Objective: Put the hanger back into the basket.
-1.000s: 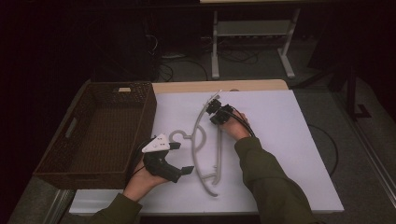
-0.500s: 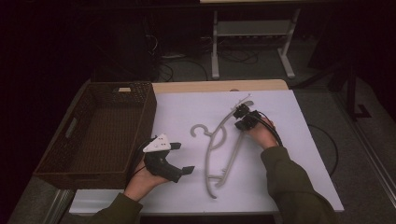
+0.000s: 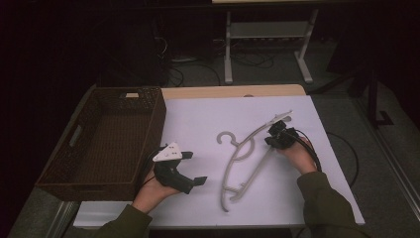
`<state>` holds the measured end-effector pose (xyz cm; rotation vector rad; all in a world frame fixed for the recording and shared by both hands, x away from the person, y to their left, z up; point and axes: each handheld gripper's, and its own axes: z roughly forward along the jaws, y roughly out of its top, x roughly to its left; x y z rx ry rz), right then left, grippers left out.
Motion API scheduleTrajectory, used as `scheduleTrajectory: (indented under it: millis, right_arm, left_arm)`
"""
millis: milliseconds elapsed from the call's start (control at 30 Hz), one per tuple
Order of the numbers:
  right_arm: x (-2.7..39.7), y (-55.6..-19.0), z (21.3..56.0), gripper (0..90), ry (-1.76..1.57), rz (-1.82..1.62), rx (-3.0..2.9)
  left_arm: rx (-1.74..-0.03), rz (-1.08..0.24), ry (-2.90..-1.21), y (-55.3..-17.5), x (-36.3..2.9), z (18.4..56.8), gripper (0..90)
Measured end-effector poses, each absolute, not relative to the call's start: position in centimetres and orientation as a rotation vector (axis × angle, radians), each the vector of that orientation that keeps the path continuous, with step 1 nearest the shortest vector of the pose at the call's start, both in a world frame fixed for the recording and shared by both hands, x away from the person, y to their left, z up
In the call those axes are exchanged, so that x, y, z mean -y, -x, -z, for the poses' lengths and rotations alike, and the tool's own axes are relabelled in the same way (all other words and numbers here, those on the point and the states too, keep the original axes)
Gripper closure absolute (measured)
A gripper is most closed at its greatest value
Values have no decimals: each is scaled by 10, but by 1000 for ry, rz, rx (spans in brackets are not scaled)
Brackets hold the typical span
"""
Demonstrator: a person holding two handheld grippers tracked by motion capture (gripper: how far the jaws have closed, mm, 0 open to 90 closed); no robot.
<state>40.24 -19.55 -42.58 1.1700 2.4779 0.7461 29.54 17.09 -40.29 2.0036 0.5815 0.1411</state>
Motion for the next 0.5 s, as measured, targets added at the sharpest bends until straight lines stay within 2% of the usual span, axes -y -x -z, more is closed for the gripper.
scheduleTrajectory:
  millis: [267, 500]
  right_arm:
    - [197, -361, 401, 896, -1051, -877, -2501]
    - [201, -318, 414, 896, -1038, -890, -2622]
  left_arm:
    - [-583, -141, -2010, -294, -171, 403, 0]
    - [-582, -141, -2010, -294, -170, 403, 0]
